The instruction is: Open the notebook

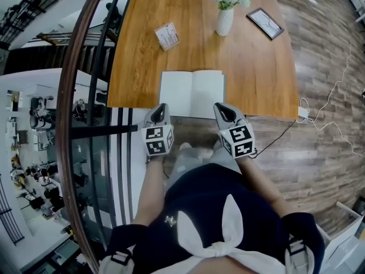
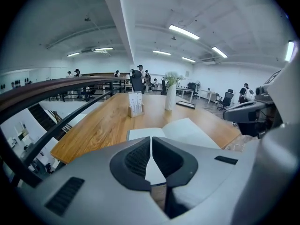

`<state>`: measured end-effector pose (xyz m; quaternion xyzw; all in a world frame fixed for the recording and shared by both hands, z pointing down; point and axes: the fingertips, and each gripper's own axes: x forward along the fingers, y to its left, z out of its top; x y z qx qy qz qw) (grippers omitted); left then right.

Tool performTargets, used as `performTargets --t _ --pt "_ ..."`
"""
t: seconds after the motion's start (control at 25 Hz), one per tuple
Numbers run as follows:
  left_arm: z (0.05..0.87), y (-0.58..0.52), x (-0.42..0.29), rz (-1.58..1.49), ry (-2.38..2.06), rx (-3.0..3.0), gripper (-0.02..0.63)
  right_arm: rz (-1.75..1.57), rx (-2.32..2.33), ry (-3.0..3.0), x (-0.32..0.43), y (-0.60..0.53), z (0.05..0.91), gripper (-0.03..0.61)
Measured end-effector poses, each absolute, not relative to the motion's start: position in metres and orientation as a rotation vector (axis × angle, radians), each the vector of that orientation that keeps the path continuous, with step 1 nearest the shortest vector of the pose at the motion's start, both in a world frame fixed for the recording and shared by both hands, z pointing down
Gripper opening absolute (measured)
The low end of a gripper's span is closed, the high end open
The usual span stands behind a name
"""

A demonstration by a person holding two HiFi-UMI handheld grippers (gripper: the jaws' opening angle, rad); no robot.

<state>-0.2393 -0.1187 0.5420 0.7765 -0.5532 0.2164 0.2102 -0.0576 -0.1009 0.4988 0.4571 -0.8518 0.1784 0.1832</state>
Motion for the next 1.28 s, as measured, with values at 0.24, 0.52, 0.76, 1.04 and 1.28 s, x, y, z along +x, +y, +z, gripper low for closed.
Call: performTargets --t 0.24,0.52,0.76,1.04,1.28 --pt "0.503 -0.117 -0.209 0.495 -1.537 2.226 0.023 0.487 1.228 -2.455 -0.054 -0.101 0.482 -0.003" --pt "0.486 -0.106 -0.181 0.452 -1.539 2.252 0.023 0.464 1.177 -2.497 -0.045 -0.100 0.471 -0.003" --pt "0.483 -0.099 -0.165 0.444 -1.537 2.253 0.023 0.453 1.145 -2.514 -0.040 -0.098 0.468 -0.003" --pt "0.479 -0.093 -0.159 0.433 -1.562 2.243 0.023 0.437 1.111 -2.527 -0.038 -0.097 0.466 -0.003" --pt "0.474 -0.093 -0.161 0.424 -1.577 2.240 0.023 0.431 1.083 -2.533 -0.042 -0.098 0.465 -0.003"
